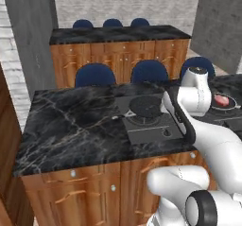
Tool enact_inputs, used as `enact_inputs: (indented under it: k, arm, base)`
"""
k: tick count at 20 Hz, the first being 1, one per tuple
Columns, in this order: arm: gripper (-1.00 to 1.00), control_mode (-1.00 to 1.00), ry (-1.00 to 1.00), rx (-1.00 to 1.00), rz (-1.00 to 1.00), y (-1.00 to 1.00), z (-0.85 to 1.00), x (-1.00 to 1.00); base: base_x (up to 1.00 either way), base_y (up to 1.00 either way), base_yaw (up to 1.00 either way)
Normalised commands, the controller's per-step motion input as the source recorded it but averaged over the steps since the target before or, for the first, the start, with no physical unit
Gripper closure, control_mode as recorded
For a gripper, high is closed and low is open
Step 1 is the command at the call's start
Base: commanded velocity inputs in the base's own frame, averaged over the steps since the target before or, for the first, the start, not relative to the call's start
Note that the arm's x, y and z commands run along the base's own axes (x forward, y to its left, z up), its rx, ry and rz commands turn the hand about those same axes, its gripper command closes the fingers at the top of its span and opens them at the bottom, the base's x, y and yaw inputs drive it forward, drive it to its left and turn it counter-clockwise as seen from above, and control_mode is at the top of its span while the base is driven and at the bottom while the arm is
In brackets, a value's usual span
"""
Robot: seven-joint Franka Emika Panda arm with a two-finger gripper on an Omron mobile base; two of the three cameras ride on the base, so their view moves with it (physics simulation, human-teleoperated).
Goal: Place both pans onto different burners. Then place the tomato and the steak on different pans.
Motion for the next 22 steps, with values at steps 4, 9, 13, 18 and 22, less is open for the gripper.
enact_inputs:
  k: [4,9,13,18,22]
  arm:
    - [-1.0,1.0,0.0,0.0,0.0,0.0,0.0,0.0]
    - [-1.0,1.0,0.0,0.0,0.0,0.0,0.0,0.0]
    - [-1.0,1.0,0.0,0.0,0.0,0.0,0.0,0.0]
    - [-1.0,1.0,0.0,0.0,0.0,0.0,0.0,0.0]
    - [-1.0,1.0,0.0,0.0,0.0,0.0,0.0,0.0]
  base:
    - [0.0,-1.0,0.0]
    - [0.0,-1.0,0.0]
    - [0.0,-1.0,0.0]
    - [0.0,-1.0,0.0]
    - [0.0,-0.97,0.0]
